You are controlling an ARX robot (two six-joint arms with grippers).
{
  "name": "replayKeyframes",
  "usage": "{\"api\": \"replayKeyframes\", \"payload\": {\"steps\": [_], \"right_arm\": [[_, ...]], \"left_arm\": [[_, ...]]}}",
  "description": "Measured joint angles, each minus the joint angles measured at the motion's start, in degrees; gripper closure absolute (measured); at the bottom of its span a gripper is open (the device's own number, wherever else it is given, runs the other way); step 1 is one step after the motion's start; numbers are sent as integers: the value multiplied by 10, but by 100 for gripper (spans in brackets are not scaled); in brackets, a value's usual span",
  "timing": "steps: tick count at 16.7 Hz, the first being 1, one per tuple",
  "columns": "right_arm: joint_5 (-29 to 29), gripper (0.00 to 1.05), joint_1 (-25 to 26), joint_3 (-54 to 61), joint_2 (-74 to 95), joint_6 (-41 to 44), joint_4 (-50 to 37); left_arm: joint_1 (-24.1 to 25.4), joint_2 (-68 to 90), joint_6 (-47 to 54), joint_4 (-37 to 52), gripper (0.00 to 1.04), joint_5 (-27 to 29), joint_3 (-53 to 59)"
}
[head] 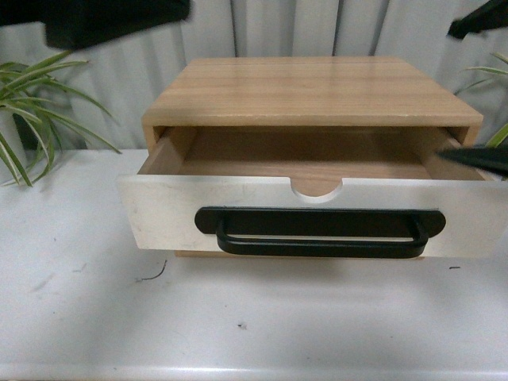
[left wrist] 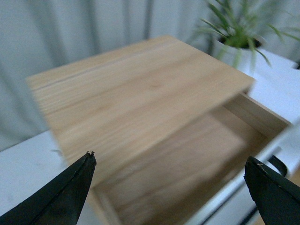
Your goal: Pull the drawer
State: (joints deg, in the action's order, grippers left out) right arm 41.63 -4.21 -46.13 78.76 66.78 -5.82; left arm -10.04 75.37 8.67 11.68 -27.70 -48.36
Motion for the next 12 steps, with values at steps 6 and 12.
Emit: {"api": "replayKeyframes", "payload": {"steps": [6,12], "right_arm": [[-265,6,52,102,-51,-624,-265],[-406,38,40,236,-172,-686,-315]], "left_arm": [[150,-137,-249,46,7,271,138],[199,-311,-130,161,39,180,313]]}}
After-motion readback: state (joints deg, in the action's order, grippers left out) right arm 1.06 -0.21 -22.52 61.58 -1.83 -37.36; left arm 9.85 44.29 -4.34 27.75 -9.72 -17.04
